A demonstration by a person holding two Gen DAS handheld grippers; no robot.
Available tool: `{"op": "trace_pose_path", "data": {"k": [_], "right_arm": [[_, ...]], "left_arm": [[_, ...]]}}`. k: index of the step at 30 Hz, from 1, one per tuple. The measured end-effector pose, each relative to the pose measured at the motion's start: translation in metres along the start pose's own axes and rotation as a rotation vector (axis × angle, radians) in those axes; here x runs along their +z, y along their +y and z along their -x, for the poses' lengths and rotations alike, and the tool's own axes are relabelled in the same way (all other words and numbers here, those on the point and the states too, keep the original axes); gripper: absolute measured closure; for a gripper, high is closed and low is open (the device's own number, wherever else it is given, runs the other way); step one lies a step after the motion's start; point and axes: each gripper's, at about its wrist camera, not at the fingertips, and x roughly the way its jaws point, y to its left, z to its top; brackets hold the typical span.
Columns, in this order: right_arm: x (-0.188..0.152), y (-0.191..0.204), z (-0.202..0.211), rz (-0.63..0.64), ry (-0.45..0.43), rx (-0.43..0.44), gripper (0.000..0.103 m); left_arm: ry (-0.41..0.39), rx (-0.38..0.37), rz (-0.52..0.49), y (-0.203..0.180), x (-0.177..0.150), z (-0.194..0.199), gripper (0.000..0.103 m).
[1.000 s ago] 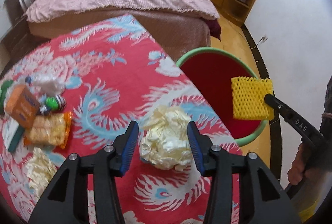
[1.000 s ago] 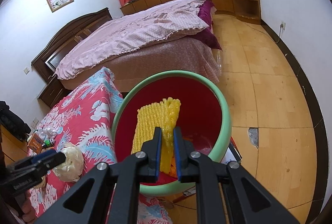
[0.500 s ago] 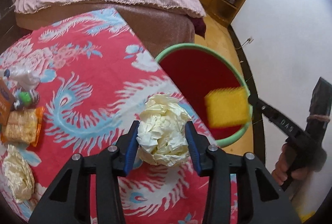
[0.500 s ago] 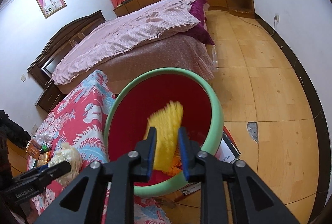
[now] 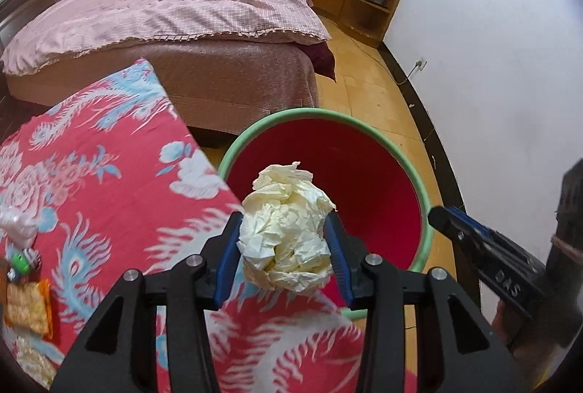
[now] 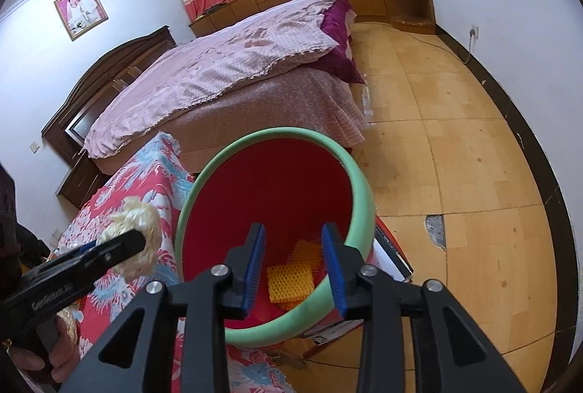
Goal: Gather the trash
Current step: 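Carry the crumpled white paper to the red bin and open the left tool, then move the left tool back to the table and grasp the crumpled white plastic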
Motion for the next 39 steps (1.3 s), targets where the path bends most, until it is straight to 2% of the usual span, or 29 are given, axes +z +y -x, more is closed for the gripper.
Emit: {"op": "trace_pose_path", "data": {"k": [6, 19, 23, 29, 39], "right_arm": [[-0.001, -0.003, 0.001, -0.005, 0.001, -0.011, 0.059], [-0.005, 0.009, 0.018, 0.012, -0.016, 0.010, 0.041], [-0.009, 0.020, 0.025, 0.023, -0.021, 0.026, 0.036], [-0.019, 0.043, 0.035, 0.061, -0.018, 0.058, 0.035], [-0.035, 0.079, 0.047, 0.114, -0.014, 0.109, 0.032]], "left_arm": [[-0.012, -0.004, 0.011, 0.000, 0.003, -0.001, 0.050], [-0.055, 0.032, 0.071, 0.020, -0.009, 0.036, 0.049], [-0.065, 0.065, 0.104, 0.035, -0.019, 0.054, 0.049], [-0.088, 0.125, 0.170, 0.064, -0.039, 0.082, 0.049], [-0.091, 0.257, 0.280, 0.122, -0.080, 0.120, 0.049]]}}
